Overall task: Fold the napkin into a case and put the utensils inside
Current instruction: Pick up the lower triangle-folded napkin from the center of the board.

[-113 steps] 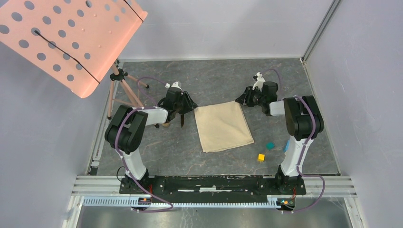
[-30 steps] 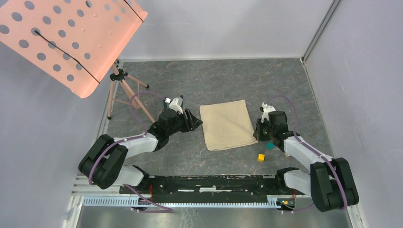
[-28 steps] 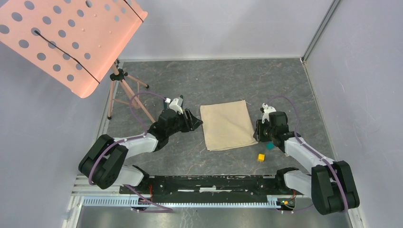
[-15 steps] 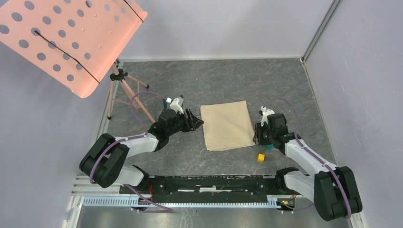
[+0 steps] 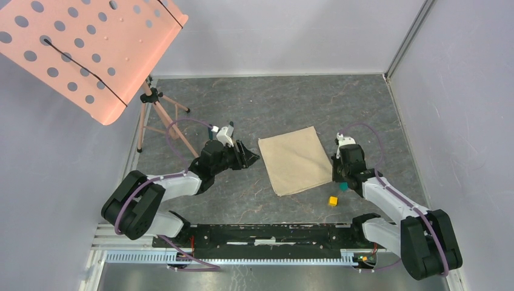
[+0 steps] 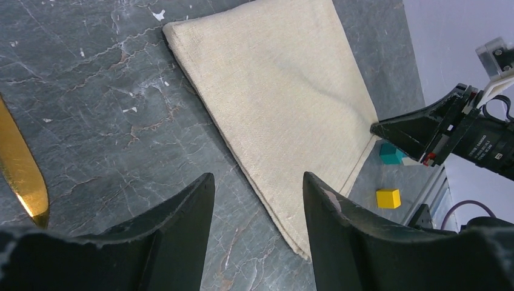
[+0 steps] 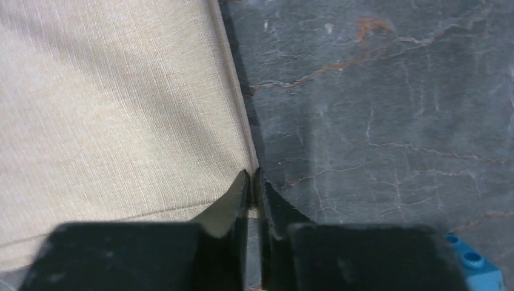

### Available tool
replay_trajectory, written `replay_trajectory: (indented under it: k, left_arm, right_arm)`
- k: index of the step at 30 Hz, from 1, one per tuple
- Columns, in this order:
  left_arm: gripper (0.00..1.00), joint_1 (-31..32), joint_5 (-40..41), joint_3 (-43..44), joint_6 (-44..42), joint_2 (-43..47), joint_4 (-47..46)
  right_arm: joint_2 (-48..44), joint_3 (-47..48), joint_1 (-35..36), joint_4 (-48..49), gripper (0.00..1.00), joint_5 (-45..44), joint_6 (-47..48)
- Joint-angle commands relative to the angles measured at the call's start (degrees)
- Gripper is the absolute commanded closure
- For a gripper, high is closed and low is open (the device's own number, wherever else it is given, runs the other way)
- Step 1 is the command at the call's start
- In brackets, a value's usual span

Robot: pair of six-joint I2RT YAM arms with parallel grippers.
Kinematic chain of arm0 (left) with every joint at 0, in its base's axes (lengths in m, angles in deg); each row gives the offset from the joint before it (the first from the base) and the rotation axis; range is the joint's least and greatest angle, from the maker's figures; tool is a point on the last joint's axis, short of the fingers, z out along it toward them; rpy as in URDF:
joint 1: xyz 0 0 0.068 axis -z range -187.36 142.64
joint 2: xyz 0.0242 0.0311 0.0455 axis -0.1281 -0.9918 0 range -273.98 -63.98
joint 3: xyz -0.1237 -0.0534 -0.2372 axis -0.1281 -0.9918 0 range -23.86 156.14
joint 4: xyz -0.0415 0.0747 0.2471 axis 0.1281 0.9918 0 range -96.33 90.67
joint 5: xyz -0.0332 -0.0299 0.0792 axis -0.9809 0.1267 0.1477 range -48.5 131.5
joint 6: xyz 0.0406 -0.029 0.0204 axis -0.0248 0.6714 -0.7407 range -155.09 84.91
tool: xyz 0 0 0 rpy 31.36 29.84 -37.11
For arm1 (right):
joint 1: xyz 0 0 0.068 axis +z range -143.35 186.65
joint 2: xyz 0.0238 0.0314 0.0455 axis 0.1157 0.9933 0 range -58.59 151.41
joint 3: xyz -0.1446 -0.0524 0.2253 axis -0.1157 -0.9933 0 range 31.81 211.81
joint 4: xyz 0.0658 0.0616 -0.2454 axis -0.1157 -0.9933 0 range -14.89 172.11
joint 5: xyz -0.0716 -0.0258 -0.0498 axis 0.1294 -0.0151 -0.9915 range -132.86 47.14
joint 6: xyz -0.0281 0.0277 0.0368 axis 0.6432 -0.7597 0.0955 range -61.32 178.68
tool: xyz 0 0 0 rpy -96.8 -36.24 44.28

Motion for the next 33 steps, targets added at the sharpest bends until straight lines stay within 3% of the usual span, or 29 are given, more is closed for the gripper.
replay_trajectory:
  k: [1, 4, 9, 15, 23, 30, 33]
  left_arm:
    - [0.38, -0.5, -1.0, -1.1, 1.9, 1.1, -4.4]
    - [0.38, -0.6, 0.1, -2.1, 2.4, 2.1, -5.1]
    - [0.37, -0.6, 11.1, -9.0, 5.0, 11.3, -6.0]
    - [0.32, -0.5, 21.8, -16.6, 7.0, 24.7, -5.3]
    - [0.31, -0.5, 22.5, -17.2, 7.0, 26.4, -4.5]
    - [0.31, -0.5, 23.3, -18.1, 7.2, 28.5, -3.9]
    - [0.30, -0.6, 23.5, -18.2, 7.2, 28.7, -3.8]
  right_arm:
    - [-0.7, 3.6, 0.2, -2.9, 0.72, -5.3, 2.0]
    - [-2.7, 8.3, 3.3, -8.1, 0.53, -7.7, 3.3]
    - [-1.7, 15.1, 11.9, -15.4, 0.39, -4.7, 4.4]
    - [9.0, 21.1, 30.7, -17.8, 0.27, 0.9, -0.2]
    - [22.6, 31.4, 43.0, -18.9, 0.24, -3.3, -7.3]
    - [29.7, 34.8, 45.5, -18.1, 0.43, -4.2, -8.9]
    - [31.5, 35.6, 45.5, -17.7, 0.43, -4.3, -8.9]
